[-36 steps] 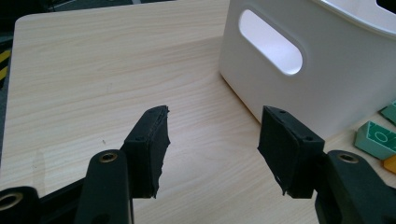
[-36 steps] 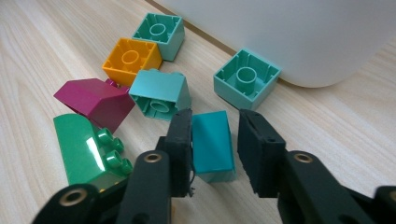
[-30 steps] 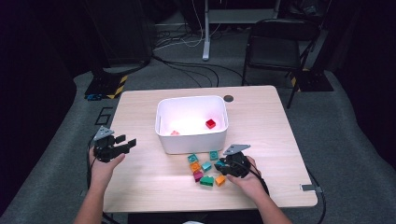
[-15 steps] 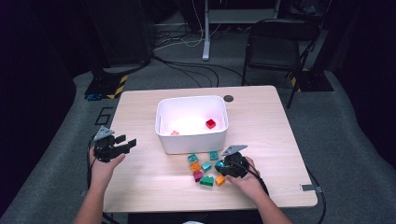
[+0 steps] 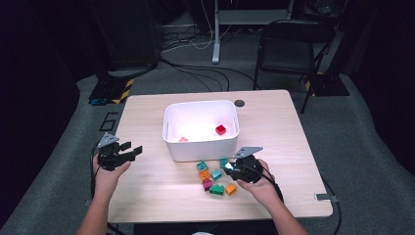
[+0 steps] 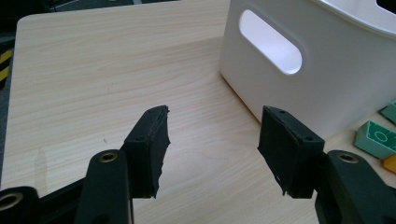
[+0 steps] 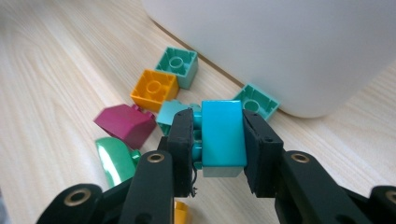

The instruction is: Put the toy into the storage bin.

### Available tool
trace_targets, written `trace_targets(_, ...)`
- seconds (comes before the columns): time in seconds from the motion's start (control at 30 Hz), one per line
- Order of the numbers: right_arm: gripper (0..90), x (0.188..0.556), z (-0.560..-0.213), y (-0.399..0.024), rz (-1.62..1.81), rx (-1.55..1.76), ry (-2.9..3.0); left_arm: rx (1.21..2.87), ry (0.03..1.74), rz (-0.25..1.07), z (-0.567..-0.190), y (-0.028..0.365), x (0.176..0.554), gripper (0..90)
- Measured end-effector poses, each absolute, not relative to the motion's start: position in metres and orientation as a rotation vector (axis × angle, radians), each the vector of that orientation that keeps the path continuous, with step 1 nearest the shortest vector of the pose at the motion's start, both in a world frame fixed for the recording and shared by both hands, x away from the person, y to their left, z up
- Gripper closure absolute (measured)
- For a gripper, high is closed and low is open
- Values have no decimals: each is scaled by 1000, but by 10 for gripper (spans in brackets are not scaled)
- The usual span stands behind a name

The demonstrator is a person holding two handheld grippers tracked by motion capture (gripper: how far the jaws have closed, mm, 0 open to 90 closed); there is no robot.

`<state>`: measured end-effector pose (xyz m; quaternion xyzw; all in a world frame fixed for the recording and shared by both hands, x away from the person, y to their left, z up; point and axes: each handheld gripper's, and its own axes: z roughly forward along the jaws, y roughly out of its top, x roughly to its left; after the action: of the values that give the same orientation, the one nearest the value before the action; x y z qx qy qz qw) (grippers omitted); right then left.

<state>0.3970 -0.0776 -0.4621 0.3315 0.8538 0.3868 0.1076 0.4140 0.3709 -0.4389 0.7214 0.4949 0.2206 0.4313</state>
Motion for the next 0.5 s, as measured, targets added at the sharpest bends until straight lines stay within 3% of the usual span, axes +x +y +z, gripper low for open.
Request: trace_targets(0.5, 670, 405, -411, -78, 1154, 955, 2526, 1790, 1239, 550, -439, 372, 412, 422)
